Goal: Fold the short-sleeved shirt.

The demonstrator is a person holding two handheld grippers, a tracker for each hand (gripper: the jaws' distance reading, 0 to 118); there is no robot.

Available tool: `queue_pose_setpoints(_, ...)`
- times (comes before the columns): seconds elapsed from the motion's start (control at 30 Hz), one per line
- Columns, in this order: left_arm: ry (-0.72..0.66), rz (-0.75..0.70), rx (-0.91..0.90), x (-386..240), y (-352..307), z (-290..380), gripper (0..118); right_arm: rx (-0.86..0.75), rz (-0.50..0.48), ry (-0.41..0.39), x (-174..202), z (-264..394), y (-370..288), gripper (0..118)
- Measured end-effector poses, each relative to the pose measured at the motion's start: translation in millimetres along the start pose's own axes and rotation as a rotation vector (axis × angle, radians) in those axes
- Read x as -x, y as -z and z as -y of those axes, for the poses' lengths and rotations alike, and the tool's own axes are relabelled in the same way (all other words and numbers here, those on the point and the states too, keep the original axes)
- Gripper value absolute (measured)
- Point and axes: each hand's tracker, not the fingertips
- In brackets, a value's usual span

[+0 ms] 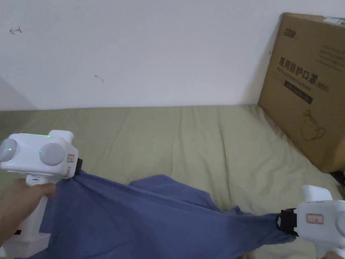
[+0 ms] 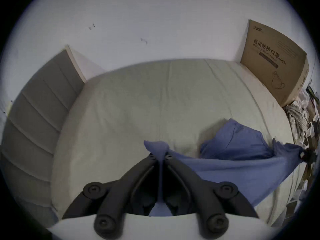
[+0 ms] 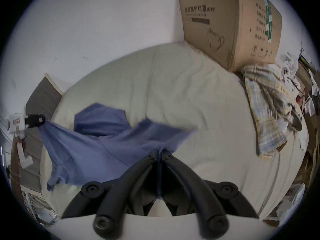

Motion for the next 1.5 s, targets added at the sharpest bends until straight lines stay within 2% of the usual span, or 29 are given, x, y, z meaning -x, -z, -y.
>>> queue_pose_setpoints(0.1, -0.012, -0.059, -0.073, 15.5, -50.4, -10.8, 1, -0.069, -0.026, -0.007, 20.8, -28.5, -24.0, 4)
queue_pose_setpoints(0.27, -0.098, -0.139, -0.193, 52.0, -131.4, -38.5, 1, -0.203, -0.037, -0.116, 67.6, -92.9, -66.4, 4)
queue_pose_setpoints(0.37, -0.109, -0.198, -0.244, 68.0, -169.3, -58.4, 1, -0.242, -0.077, -0.099, 91.5, -139.4, -86.8, 4)
queue_pose_setpoints(0.57, -0.125, -0.269, -0.359, 81.8, -218.2, -108.5, 1, -0.345, -0.053, -0.175, 151.9, -222.0, -130.6, 4)
queue_pose_setpoints(0.77, -0.134, -0.328, -0.408, 92.3, -228.5, -180.9, 1, -0.425, -0.069, -0.114, 183.2, -310.5, -156.8, 4)
queue_pose_setpoints(0.97, -0.167, -0.372, -0.527, 94.4, -230.8, -258.1, 1, -0.543, -0.028, -0.115, 211.1, -374.6, -183.8, 4)
queue_pose_setpoints(1.0, -0.17, -0.362, -0.542, 94.9, -231.6, -267.3, 1, -0.543, 0.003, -0.105, 213.2, -383.6, -185.3, 4)
queue_pose_setpoints(1.1, -0.171, -0.343, -0.593, 95.1, -230.4, -290.3, 1, -0.599, 0.0, -0.076, 215.8, -405.3, -198.8, 4)
queue_pose_setpoints(1.13, -0.161, -0.364, -0.596, 92.4, -228.1, -298.0, 1, -0.616, -0.016, -0.099, 216.3, -412.2, -202.3, 4)
queue_pose_setpoints(1.23, -0.126, -0.394, -0.619, 87.5, -221.3, -310.2, 1, -0.668, 0.016, -0.129, 218.2, -423.4, -213.3, 4)
queue_pose_setpoints(1.37, -0.115, -0.393, -0.657, 79.5, -199.8, -308.4, 1, -0.699, 0.029, -0.092, 213.4, -420.4, -205.8, 4)
queue_pose_setpoints(1.43, -0.072, -0.428, -0.646, 72.9, -177.7, -302.0, 1, -0.667, 0.061, -0.173, 214.6, -414.1, -185.3, 4)
queue_pose_setpoints(1.5, -0.062, -0.431, -0.61, 69.1, -150.3, -289.5, 1, -0.614, 0.1, -0.205, 213.4, -405.0, -155.4, 4)
